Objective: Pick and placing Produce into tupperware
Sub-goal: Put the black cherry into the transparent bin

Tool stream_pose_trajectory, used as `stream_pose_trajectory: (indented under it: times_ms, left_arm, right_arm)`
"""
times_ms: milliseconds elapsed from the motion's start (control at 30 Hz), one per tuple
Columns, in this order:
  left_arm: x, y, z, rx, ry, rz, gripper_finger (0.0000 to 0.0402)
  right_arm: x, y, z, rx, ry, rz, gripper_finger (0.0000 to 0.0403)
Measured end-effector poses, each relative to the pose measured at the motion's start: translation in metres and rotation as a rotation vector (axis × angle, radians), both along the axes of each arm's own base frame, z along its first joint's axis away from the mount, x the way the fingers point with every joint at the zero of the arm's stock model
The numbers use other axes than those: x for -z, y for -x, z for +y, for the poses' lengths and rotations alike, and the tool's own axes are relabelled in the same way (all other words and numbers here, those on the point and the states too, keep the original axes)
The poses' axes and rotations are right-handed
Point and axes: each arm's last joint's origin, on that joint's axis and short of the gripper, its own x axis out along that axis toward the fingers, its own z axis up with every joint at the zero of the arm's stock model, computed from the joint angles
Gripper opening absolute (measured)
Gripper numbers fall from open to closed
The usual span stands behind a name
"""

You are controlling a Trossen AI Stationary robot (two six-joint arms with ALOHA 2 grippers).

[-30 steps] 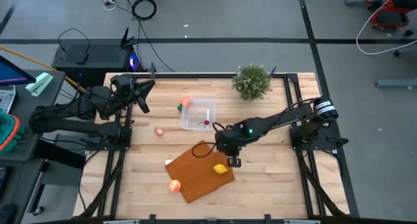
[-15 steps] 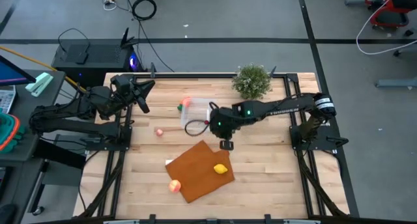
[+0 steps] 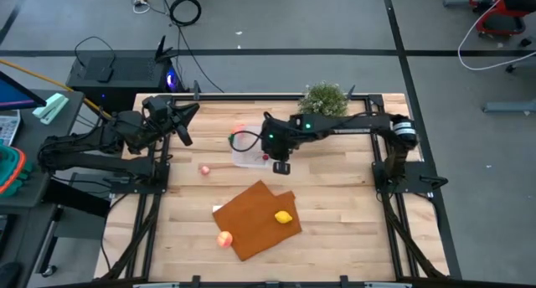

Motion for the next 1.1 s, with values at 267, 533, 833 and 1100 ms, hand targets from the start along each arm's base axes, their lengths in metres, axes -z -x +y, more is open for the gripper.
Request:
stream_pose_trajectory:
  times_ms: [267,533,833,1100]
  left_arm:
    - [0.000,0.000,0.000,0.000,0.008,-0.006,0.0034]
    - [0.001,0.000,0.000,0.000,0.008,0.002,0.0031]
    - [0.001,0.000,0.000,0.000,0.008,0.002,0.0032]
    - [0.001,0.000,0.000,0.000,0.007,0.010,0.0032]
  right_arm:
    - [0.011,-0.034,-0.023,-0.026,0.009,0.090,0.0075]
    - [0.020,-0.051,-0.056,0.012,0.008,0.098,0.0075]
    - [0.048,-0.051,-0.066,0.001,-0.037,0.213,0.0075]
    - [0.050,-0.056,-0.066,-0.024,-0.028,0.175,0.0075]
